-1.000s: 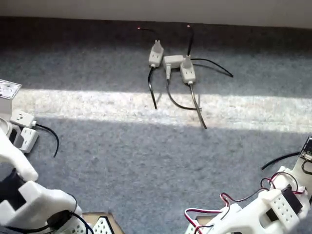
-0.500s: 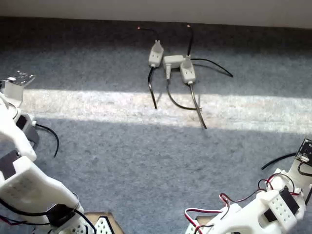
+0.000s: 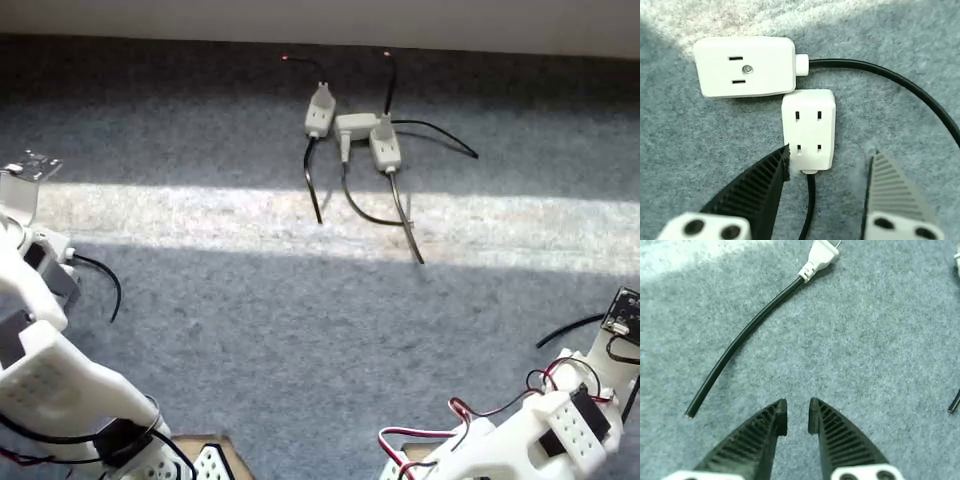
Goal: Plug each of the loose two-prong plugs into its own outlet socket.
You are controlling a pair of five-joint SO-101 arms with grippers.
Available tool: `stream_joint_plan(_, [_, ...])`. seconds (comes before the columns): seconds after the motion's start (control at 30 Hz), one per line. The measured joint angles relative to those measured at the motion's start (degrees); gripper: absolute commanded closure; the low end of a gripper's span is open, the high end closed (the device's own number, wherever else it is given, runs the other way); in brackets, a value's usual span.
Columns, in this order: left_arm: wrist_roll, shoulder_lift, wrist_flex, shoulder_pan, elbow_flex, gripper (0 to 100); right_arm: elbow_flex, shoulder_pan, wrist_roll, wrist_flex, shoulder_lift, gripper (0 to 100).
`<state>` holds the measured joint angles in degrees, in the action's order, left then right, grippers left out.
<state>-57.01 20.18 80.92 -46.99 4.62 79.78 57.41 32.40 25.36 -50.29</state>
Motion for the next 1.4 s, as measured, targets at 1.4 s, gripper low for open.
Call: stream_joint_plan(1.4, [-1.58, 8.35, -3.87, -2.29, 0.18, 96, 0.00, 0.00, 0.00, 0.00, 0.00, 90.7])
